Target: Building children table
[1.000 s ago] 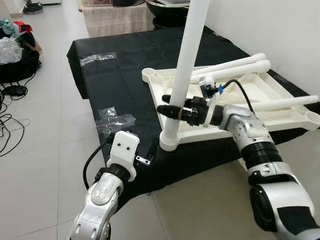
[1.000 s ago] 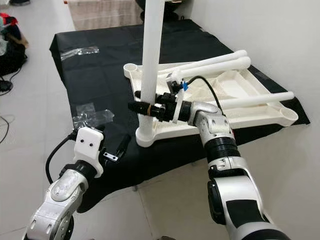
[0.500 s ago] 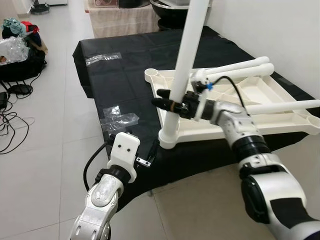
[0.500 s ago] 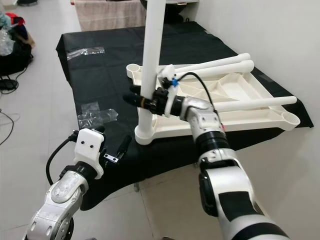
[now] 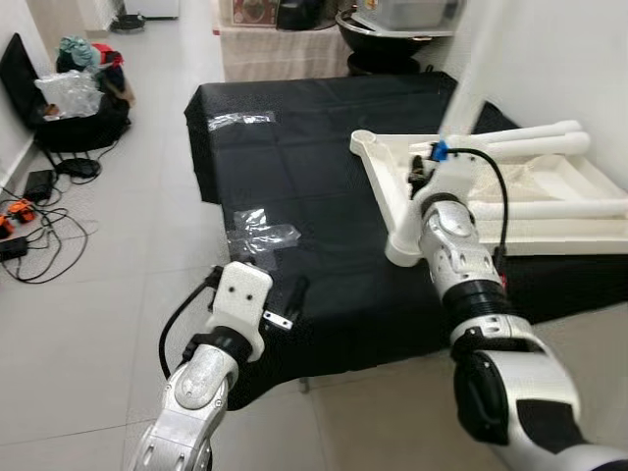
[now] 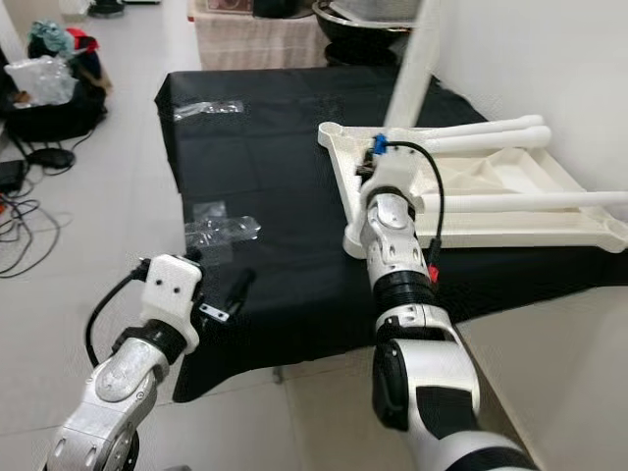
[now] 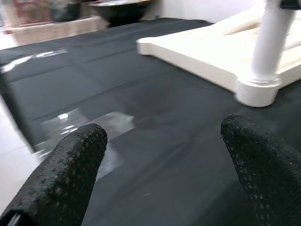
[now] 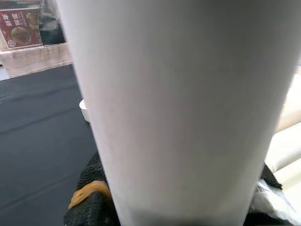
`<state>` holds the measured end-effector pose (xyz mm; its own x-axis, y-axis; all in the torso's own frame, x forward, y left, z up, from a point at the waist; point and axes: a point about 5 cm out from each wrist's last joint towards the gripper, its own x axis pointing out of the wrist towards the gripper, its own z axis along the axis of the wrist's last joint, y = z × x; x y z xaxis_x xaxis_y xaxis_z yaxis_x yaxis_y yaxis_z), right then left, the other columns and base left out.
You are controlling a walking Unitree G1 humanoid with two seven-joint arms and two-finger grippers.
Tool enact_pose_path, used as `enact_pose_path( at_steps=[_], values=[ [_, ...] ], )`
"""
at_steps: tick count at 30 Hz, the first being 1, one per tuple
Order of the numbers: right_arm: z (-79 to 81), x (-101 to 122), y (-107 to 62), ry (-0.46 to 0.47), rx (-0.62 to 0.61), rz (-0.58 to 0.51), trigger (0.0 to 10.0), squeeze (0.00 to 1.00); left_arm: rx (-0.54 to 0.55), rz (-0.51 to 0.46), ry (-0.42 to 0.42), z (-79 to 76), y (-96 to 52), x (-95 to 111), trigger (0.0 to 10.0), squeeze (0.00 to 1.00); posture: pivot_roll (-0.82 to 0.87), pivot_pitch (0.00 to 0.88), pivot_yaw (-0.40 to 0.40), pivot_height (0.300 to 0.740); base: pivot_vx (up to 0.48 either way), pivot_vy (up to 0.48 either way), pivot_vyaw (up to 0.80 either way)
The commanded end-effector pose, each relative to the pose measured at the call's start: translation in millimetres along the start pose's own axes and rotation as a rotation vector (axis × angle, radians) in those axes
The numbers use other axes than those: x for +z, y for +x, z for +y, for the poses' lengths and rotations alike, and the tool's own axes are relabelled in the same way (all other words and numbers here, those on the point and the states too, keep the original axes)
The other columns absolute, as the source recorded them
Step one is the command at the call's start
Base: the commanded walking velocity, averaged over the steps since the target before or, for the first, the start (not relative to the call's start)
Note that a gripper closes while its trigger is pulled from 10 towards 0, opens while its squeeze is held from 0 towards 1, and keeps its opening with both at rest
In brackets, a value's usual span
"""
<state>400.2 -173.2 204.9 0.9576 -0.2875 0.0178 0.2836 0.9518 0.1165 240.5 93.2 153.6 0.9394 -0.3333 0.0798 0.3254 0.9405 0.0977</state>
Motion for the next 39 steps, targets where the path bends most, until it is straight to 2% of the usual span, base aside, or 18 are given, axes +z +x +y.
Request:
enact_pose_path(
  at_steps=[1, 4, 5, 8, 9, 15, 17, 18, 19, 20, 21, 22, 23, 26, 27, 28, 36, 39],
  values=[
    [6.6, -8.7, -2.7, 0.022, 0.02, 0.053, 10.0, 0.0, -0.008, 0.004, -0.001, -1.9, 0.0, -1.9, 10.0, 0.0, 0.03, 0.014, -0.086, 0.74, 0.0, 0.0, 0.0],
    [28.2, -4.9, -5.2, 0.053, 0.128, 0.018, 10.0, 0.0, -0.008, 0.005, 0.0, -1.9, -0.1, -2.1, 10.0, 0.0, 0.03, 0.01, -0.086, 0.74, 0.0, 0.0, 0.0],
    [38.3, -2.1, -7.7, 0.065, 0.193, -0.009, 10.0, 1.0, -0.008, 0.004, 0.001, -2.0, -0.2, -2.3, 10.0, 0.0, 0.03, 0.006, -0.086, 0.74, 0.0, 0.0, 0.0],
    [47.7, 4.1, -12.4, 0.058, 0.278, -0.071, 10.0, 1.0, -0.009, 0.003, 0.001, -2.4, -0.4, -2.5, 10.0, 0.0, 0.03, 0.004, -0.088, 0.74, 0.0, 0.0, 0.0],
    [48.0, 6.5, -13.7, 0.051, 0.296, -0.092, 10.0, 0.0, -0.009, 0.002, 0.001, -2.4, -0.4, -2.5, 10.0, 0.0, 0.03, 0.004, -0.088, 0.74, 0.0, 0.0, 0.0],
    [47.0, 10.8, -14.0, 0.086, 0.461, -0.1, 10.0, 0.0, -0.012, 0.002, 0.003, -2.4, -0.8, -2.9, 10.0, 0.0, 0.02, 0.0, -0.082, 0.74, 0.0, 0.0, 0.0],
    [46.3, 9.7, -14.6, 0.119, 0.65, -0.058, 10.0, 0.0, -0.015, 0.001, 0.002, -2.5, -0.5, -3.1, 10.0, 0.0, 0.02, 0.0, -0.082, 0.74, 0.0, 0.0, 0.0],
    [47.1, 9.3, -19.0, 0.15, 0.803, -0.023, 10.0, 0.0, -0.016, 0.0, 0.004, -2.4, -0.1, -2.9, 10.0, 0.0, 0.02, 0.0, -0.079, 0.74, 0.0, 0.0, 0.0],
    [47.1, 9.3, -19.0, 0.15, 0.803, -0.023, 10.0, 0.0, -0.016, 0.0, 0.004, -2.4, -0.1, -2.9, 10.0, 0.0, 0.02, 0.0, -0.079, 0.74, 0.0, 0.0, 0.0],
    [47.6, 9.2, -22.6, 0.173, 0.903, -0.002, 10.0, 0.0, -0.017, -0.001, 0.005, -2.3, 0.3, -2.8, 10.0, 0.0, 0.02, 0.0, -0.079, 0.74, 0.0, 0.0, 0.0],
    [45.8, 9.4, -28.9, 0.166, 1.039, 0.012, 10.0, 0.6, -0.018, -0.002, 0.005, -2.4, 0.7, -2.4, 10.0, 0.0, 0.02, 0.0, -0.084, 0.74, 0.0, 0.0, 0.0],
    [45.8, 9.4, -28.9, 0.166, 1.039, 0.012, 10.0, 0.6, -0.018, -0.002, 0.005, -2.4, 0.7, -2.4, 10.0, 0.0, 0.02, 0.0, -0.084, 0.74, 0.0, 0.0, 0.0],
    [42.7, 10.6, -34.4, 0.174, 1.16, 0.024, 10.0, 0.62, -0.018, -0.001, 0.005, -2.5, 0.7, -2.6, 10.0, 0.0, 0.02, 0.0, -0.086, 0.74, 0.0, 0.0, 0.0],
    [40.4, 11.3, -37.8, 0.177, 1.23, 0.03, 10.0, 0.62, -0.018, -0.001, 0.005, -2.7, 0.7, -2.9, 10.0, 0.0, 0.02, 0.0, -0.086, 0.74, 0.0, 0.0, 0.0],
    [37.8, 11.7, -37.6, 0.172, 1.265, 0.041, 10.0, 1.0, -0.018, 0.0, 0.004, -2.9, 0.7, -3.0, 10.0, 0.0, 0.02, 0.004, -0.088, 0.74, 0.0, 0.0, 0.0],
    [37.6, 13.0, -36.4, 0.149, 1.293, 0.041, 10.0, 0.0, -0.016, 0.001, 0.003, -2.8, 0.6, -2.8, 10.0, 0.0, 0.03, 0.011, -0.09, 0.74, 0.0, 0.0, 0.0],
    [41.9, 14.8, -38.4, 0.085, 1.392, 0.027, 10.0, 0.0, -0.009, 0.003, 0.003, -1.3, -0.1, -2.5, 10.0, 0.0, 0.03, 0.015, -0.087, 0.74, 0.0, 0.0, 0.0],
    [51.6, 14.0, -37.5, 0.047, 1.402, 0.025, 10.0, 0.0, -0.007, 0.002, 0.004, -0.8, -0.5, -2.6, 10.0, 0.0, 0.03, 0.016, -0.088, 0.74, 0.0, 0.0, 0.0]
  ],
)
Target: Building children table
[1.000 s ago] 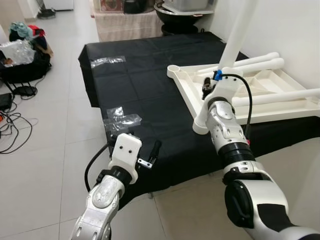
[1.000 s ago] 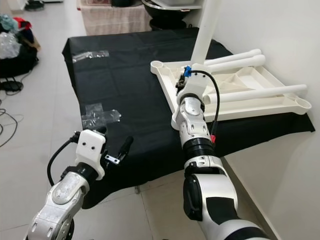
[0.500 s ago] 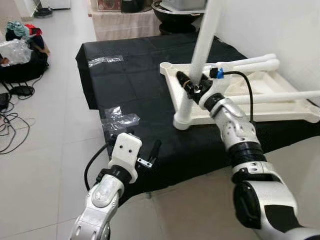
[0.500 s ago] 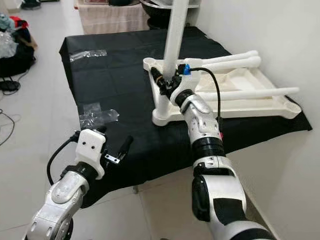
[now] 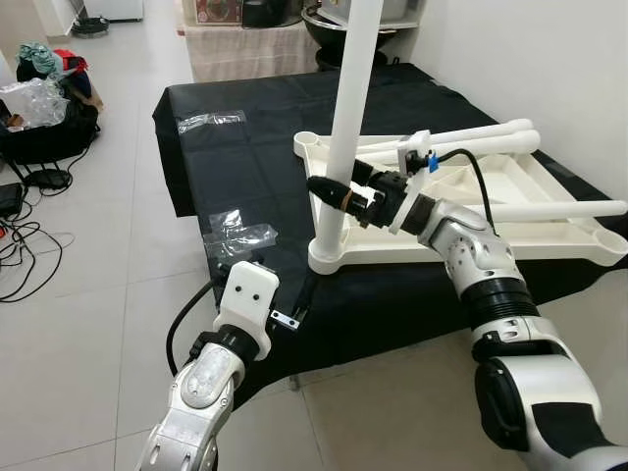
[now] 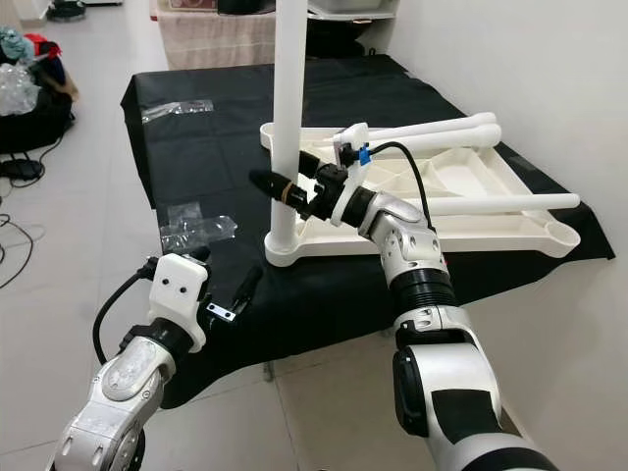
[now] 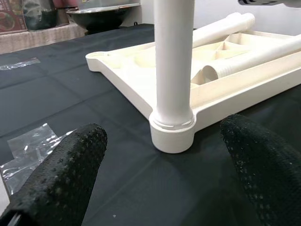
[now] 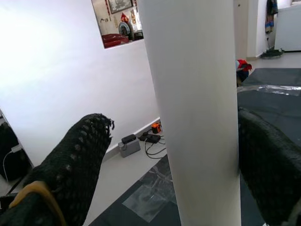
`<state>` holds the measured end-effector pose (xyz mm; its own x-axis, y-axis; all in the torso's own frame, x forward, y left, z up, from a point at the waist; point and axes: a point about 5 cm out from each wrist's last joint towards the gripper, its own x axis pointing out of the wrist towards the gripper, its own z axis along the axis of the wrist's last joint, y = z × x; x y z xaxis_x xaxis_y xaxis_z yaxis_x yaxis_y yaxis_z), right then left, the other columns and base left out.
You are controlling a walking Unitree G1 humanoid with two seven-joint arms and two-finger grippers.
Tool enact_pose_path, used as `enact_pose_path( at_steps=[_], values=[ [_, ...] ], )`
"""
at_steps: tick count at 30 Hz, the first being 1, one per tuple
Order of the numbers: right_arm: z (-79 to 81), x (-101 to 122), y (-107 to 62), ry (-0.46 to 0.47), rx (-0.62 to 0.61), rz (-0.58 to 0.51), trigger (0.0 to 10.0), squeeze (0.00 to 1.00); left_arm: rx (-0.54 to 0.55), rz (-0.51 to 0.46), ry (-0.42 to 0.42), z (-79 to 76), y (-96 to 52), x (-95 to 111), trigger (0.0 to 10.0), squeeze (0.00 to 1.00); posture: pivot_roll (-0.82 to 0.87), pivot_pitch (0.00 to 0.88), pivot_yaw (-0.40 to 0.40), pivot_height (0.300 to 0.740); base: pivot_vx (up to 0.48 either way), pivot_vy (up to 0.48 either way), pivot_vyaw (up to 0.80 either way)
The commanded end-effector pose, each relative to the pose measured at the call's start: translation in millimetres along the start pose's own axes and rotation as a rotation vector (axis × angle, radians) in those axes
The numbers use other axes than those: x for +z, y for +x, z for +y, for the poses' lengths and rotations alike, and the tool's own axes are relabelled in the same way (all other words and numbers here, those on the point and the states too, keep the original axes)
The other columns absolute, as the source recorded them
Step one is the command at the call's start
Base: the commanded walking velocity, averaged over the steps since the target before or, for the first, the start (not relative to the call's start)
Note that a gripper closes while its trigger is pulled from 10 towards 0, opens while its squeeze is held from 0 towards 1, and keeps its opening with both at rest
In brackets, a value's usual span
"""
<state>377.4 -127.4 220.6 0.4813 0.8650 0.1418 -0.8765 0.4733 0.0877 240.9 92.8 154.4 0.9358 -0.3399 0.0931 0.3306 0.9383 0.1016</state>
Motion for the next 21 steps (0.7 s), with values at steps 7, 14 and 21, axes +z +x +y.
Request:
enact_pose_path(
  at_steps=[7, 14, 21],
  values=[
    [2.0, 1.6, 38.5, -0.1, -0.107, 0.06, 10.0, 0.0, 0.003, 0.019, -0.002, -1.2, -2.6, -2.9, 10.0, 0.0, 0.04, 0.026, -0.101, 0.74, 0.0, 0.0, 0.0],
    [11.4, -0.1, 40.6, -0.067, 0.034, 0.049, 0.0, 0.0, 0.009, 0.022, -0.004, -0.7, -4.2, -3.4, 10.0, 0.0, 0.04, 0.038, -0.1, 0.74, 0.0, 0.0, 0.0],
    [4.1, -2.6, 31.8, -0.09, -0.002, 0.053, 0.0, 0.0, 0.005, 0.021, -0.005, -1.1, -2.7, -3.9, 10.0, 0.0, 0.03, 0.031, -0.095, 0.74, 0.0, 0.0, 0.0]
  ],
)
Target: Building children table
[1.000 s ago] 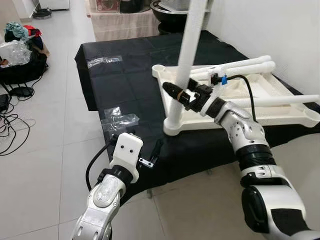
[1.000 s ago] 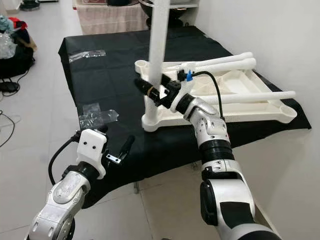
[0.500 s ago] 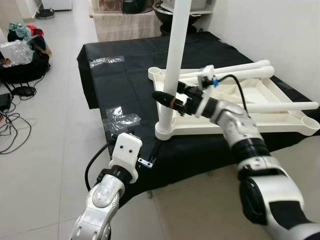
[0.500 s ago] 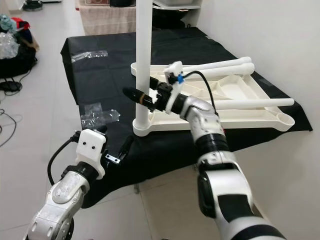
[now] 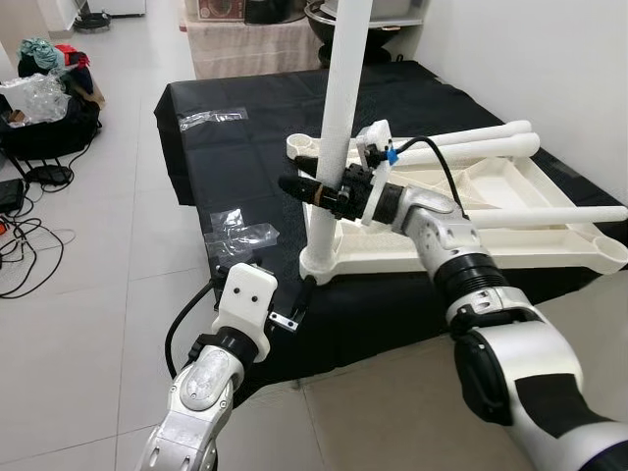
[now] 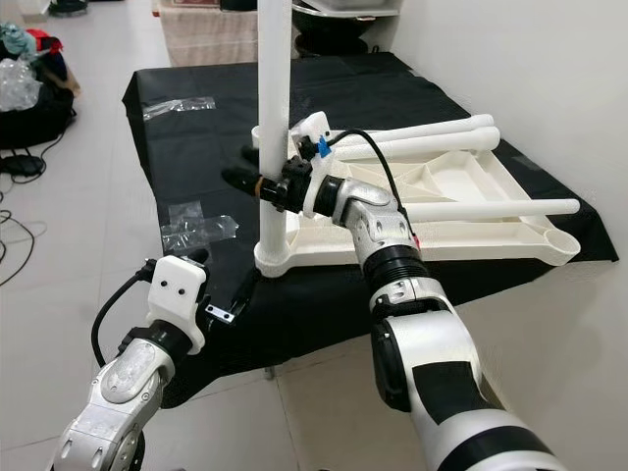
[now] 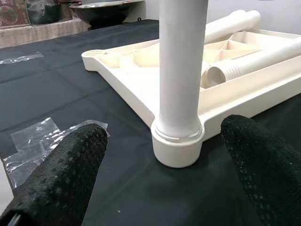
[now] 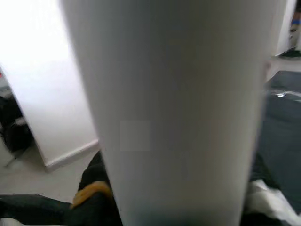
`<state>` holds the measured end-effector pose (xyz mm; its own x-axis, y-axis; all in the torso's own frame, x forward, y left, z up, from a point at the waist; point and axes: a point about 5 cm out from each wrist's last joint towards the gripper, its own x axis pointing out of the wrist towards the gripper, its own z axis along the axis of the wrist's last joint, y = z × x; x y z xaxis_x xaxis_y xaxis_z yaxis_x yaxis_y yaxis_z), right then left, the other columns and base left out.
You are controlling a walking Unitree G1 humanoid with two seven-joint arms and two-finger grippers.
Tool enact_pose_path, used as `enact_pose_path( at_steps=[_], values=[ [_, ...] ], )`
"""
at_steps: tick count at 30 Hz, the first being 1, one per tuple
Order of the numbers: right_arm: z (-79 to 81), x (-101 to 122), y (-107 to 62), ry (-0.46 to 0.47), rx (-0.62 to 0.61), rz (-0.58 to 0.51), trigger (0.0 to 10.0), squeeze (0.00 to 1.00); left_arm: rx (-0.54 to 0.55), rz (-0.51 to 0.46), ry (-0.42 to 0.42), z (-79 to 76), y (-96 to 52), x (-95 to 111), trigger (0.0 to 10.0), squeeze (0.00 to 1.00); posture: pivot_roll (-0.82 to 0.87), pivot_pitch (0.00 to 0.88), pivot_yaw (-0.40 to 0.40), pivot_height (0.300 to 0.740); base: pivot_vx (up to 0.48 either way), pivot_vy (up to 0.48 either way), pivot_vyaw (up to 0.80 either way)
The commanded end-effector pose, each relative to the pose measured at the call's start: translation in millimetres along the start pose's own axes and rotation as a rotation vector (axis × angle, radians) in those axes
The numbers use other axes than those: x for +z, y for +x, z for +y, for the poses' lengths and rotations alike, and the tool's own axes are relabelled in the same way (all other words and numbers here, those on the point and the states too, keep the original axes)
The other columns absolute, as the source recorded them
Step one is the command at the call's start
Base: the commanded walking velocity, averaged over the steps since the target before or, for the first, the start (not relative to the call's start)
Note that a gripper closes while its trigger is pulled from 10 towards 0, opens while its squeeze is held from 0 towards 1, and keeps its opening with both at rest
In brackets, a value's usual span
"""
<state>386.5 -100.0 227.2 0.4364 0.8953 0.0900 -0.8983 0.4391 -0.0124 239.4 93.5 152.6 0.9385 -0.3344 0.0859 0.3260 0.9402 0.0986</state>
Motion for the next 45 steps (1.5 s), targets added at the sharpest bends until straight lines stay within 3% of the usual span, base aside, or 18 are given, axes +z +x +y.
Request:
enact_pose_path(
  at_steps=[1, 3, 7, 9, 10, 11, 13, 17, 24, 25, 30, 31, 34, 35, 42, 45],
  values=[
    [-1.2, -4.6, 2.9, 0.006, -0.054, 0.001, 0.0, 0.0, 0.0, 0.013, -0.002, -1.2, -0.8, -2.2, 10.0, 0.0, 0.03, 0.031, -0.095, 0.74, 0.0, 0.0, 0.0],
    [-5.0, -3.4, 2.6, -0.006, -0.113, -0.008, 0.0, 0.0, -0.002, 0.013, -0.003, -1.5, -0.4, -2.1, 10.0, 0.0, 0.03, 0.032, -0.096, 0.74, 0.0, 0.0, 0.0],
    [-34.0, -10.2, -11.3, -0.032, -0.753, 0.018, 0.0, 0.0, 0.005, 0.008, -0.002, 0.1, 1.6, -1.3, 10.0, 0.0, 0.03, 0.033, -0.092, 0.74, 0.0, 0.0, 0.0],
    [-41.2, -16.8, -23.6, -0.026, -0.972, 0.049, 0.0, 0.0, 0.004, 0.007, 0.0, 0.4, 2.0, -1.3, 10.0, 0.0, 0.03, 0.032, -0.091, 0.74, 0.0, 0.0, 0.0],
    [-41.2, -16.8, -23.6, -0.026, -0.972, 0.049, 0.0, 0.0, 0.004, 0.007, 0.0, 0.4, 2.0, -1.3, 10.0, 0.0, 0.03, 0.032, -0.091, 0.74, 0.0, 0.0, 0.0],
    [-43.9, -18.2, -31.1, -0.04, -1.079, 0.057, 0.0, 0.0, 0.003, 0.007, 0.001, 0.2, 2.2, -1.3, 10.0, 0.0, 0.03, 0.032, -0.092, 0.74, 0.0, 0.0, 0.0],
    [-45.3, -18.7, -36.0, -0.049, -1.147, 0.06, 0.0, 0.0, 0.002, 0.007, 0.001, 0.2, 2.4, -1.3, 10.0, 0.0, 0.03, 0.032, -0.092, 0.74, 0.0, 0.0, 0.0],
    [-39.3, -21.8, -40.6, 0.012, -1.384, 0.041, 0.0, 0.0, 0.001, 0.004, 0.0, 0.1, 4.0, -0.8, 10.0, 0.0, 0.02, 0.033, -0.086, 0.74, 0.0, 0.0, 0.0],
    [-28.9, -18.9, -26.4, 0.048, -1.422, 0.013, 0.0, 0.0, 0.0, 0.001, -0.001, -0.4, 4.8, -0.4, 10.0, 0.0, 0.02, 0.032, -0.087, 0.74, 0.0, 0.0, 0.0],
    [-23.4, -14.1, -13.2, 0.033, -1.419, -0.012, 10.0, 0.0, 0.001, 0.001, -0.002, -0.3, 5.0, -0.6, 10.0, 0.0, 0.02, 0.028, -0.092, 0.74, 0.0, 0.0, 0.0],
    [-20.6, -12.1, -8.3, 0.029, -1.42, -0.035, 10.0, 0.0, 0.003, 0.001, -0.001, 0.1, 5.1, -0.7, 10.0, 0.0, 0.02, 0.029, -0.093, 0.74, 0.0, 0.0, 0.0],
    [-20.4, -10.6, -9.3, 0.025, -1.415, -0.059, 10.0, 1.0, 0.004, 0.002, 0.0, 0.2, 4.8, -1.1, 10.0, 0.0, 0.02, 0.029, -0.093, 0.74, 0.0, 0.0, 0.0],
    [-21.1, -9.5, -12.6, 0.01, -1.421, -0.077, 10.0, 1.0, 0.005, 0.005, -0.001, 0.4, 4.4, -1.9, 10.0, 0.0, 0.02, 0.028, -0.089, 0.74, 0.0, 0.0, 0.0],
    [-20.6, -8.2, -16.3, -0.024, -1.411, -0.087, 10.0, 0.0, 0.004, 0.006, -0.002, 0.3, 4.3, -2.7, 10.0, 0.0, 0.01, 0.024, -0.088, 0.74, 0.0, 0.0, 0.0],
    [-6.0, -18.0, -36.7, -0.129, -1.274, -0.103, 10.0, 0.0, 0.0, 0.012, -0.003, 0.2, 5.3, -5.0, 10.0, 0.0, 0.0, 0.025, -0.083, 0.74, 0.0, 0.0, 0.0],
    [11.5, -42.5, -62.0, -0.178, -1.218, -0.073, 10.0, 0.0, -0.003, 0.022, -0.005, -0.7, 4.7, -8.6, 10.0, 0.0, 0.0, 0.017, -0.077, 0.74, 0.0, 0.0, 0.0]
  ],
)
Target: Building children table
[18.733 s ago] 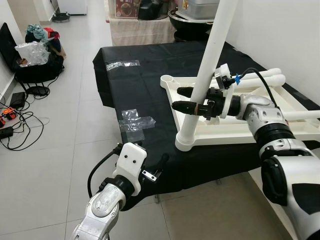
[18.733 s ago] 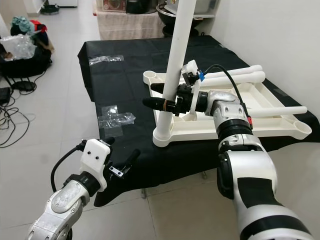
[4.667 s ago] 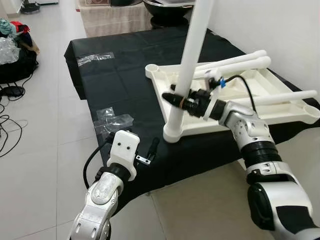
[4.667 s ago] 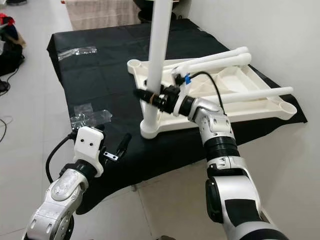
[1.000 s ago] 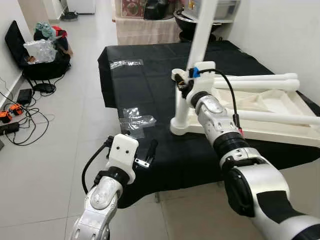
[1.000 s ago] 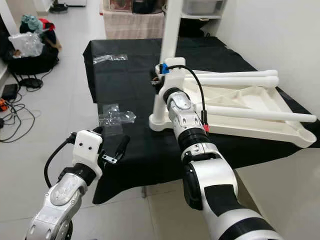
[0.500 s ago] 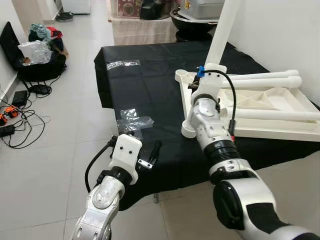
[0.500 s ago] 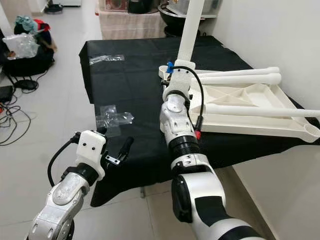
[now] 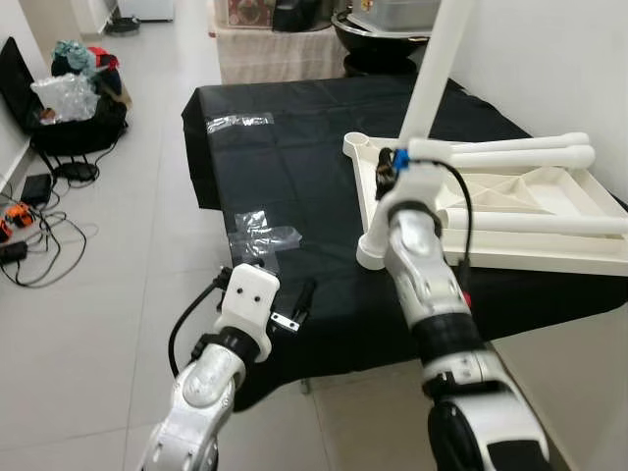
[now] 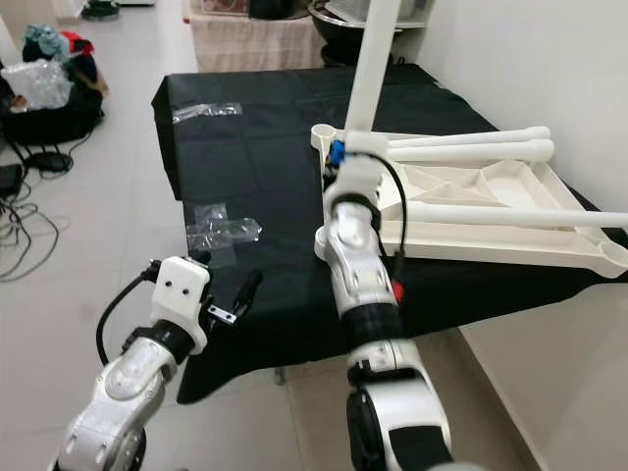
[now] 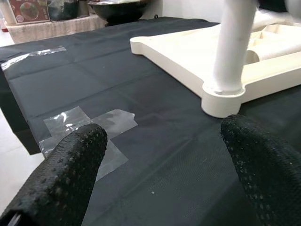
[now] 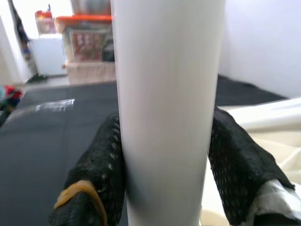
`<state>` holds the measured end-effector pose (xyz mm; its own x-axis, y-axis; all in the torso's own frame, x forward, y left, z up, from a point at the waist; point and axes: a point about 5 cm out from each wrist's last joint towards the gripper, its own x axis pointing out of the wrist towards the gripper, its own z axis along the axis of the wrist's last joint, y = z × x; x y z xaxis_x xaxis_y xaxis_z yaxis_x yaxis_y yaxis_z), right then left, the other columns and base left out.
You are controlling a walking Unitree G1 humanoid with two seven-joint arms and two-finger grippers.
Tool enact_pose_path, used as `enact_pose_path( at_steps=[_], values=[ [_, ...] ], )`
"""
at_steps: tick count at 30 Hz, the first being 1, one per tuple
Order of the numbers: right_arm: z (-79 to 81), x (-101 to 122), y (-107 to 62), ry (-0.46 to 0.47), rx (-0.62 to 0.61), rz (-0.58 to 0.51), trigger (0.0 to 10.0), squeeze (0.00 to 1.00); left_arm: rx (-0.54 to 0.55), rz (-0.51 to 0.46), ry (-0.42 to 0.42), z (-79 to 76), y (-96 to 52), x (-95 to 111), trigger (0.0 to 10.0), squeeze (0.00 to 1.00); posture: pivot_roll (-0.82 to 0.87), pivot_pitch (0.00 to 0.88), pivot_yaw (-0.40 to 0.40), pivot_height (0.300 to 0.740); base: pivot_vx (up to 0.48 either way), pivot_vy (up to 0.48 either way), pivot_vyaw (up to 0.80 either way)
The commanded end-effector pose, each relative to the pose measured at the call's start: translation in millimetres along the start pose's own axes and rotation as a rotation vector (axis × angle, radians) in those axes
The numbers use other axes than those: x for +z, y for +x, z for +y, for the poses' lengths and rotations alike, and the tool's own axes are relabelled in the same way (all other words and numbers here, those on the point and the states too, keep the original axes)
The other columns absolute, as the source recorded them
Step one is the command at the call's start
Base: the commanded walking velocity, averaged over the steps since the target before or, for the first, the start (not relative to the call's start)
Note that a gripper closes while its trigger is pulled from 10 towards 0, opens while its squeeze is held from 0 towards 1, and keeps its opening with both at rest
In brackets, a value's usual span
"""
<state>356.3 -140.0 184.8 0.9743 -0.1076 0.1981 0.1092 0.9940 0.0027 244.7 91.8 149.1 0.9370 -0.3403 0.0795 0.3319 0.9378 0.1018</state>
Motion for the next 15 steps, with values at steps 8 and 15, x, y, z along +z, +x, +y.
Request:
enact_pose_path(
  at_steps=[8, 15],
  values=[
    [-8.0, -30.9, -41.4, -0.014, 0.134, 0.038, 10.0, 0.0, -0.011, 0.03, -0.001, -2.3, -1.4, -9.5, 10.0, 0.0, 0.0, 0.0, -0.07, 0.74, 0.0, 0.0, 0.0],
    [-11.1, -44.6, -70.0, -0.012, 0.122, 0.096, 10.0, 0.0, -0.017, 0.066, -0.01, -1.7, -4.1, -15.2, 10.0, 0.0, 0.0, 0.0, -0.057, 0.74, 0.0, 0.0, 0.0]
  ],
)
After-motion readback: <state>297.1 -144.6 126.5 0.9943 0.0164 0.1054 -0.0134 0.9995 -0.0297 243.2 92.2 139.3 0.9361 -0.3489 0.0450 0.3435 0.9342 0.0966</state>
